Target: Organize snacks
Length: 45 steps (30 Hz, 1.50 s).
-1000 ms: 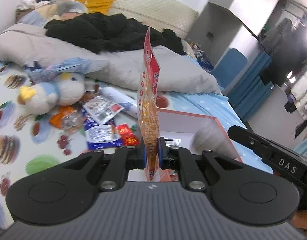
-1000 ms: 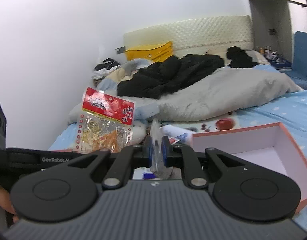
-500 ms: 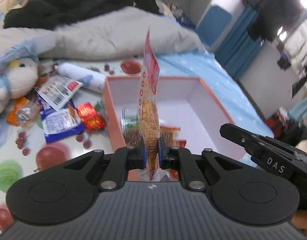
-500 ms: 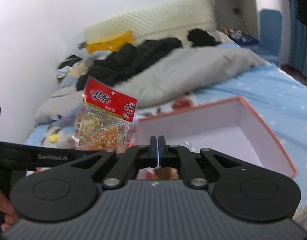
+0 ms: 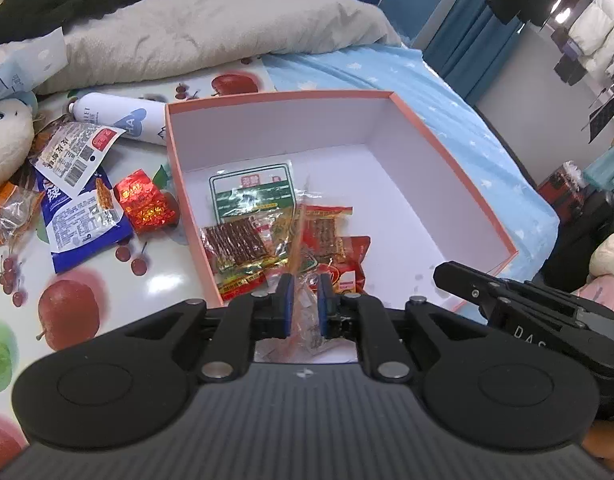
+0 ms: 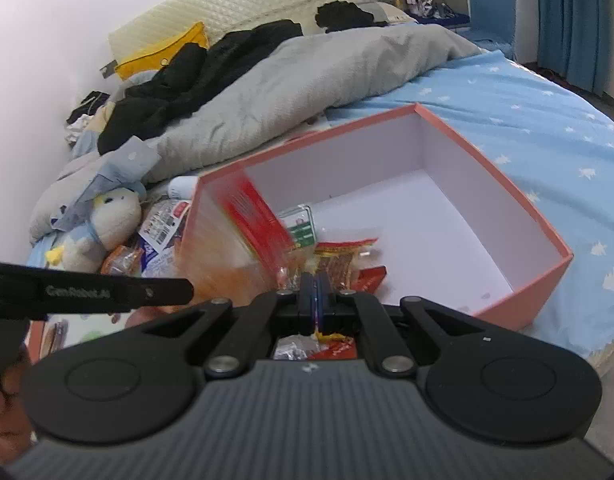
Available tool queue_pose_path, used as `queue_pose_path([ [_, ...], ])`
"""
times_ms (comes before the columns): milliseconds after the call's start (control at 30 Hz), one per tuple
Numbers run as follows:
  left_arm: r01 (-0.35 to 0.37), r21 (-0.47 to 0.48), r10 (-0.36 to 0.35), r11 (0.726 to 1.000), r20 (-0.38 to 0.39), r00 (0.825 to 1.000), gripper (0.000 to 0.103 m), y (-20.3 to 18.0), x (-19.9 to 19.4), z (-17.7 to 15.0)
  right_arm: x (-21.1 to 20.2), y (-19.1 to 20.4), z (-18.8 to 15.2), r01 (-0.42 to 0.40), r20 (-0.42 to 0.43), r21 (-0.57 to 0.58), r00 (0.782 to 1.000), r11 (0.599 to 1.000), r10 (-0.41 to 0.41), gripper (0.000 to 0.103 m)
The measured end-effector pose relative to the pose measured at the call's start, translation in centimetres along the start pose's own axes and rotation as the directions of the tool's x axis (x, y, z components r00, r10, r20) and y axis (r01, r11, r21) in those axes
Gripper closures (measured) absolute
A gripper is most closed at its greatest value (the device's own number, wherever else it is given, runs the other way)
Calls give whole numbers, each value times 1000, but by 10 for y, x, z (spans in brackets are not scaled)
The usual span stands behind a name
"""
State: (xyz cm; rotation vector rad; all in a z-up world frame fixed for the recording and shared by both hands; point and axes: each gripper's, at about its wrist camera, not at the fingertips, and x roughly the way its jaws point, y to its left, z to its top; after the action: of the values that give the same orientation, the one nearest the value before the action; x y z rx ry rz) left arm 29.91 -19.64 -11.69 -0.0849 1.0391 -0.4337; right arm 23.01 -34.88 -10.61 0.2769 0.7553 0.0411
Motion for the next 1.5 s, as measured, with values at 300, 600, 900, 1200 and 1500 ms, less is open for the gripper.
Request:
queue_pose_path([
  [300, 4, 23, -6, 1000, 81, 997, 52, -5, -35, 2, -13, 3, 9, -16, 37, -1, 999, 1000, 16, 99],
  [600, -15, 35, 7, 999, 227, 974, 52, -4, -104, -8, -54, 39, 24, -76, 146, -62, 986, 995, 84, 99],
  [900, -86, 10, 77, 996, 334, 939, 52, 18, -177, -42, -85, 89, 22, -170, 200, -146, 960, 975, 198, 99],
  [1200, -150, -57, 160, 987, 365, 917, 52, 46, -215, -85, -88, 129, -8, -229, 158, -222, 951, 948, 267, 99],
  [1500, -195, -120, 225, 974, 351, 909, 52, 66, -218, -123, -90, 151, -38, -227, 141, -266, 952, 937, 270, 99],
])
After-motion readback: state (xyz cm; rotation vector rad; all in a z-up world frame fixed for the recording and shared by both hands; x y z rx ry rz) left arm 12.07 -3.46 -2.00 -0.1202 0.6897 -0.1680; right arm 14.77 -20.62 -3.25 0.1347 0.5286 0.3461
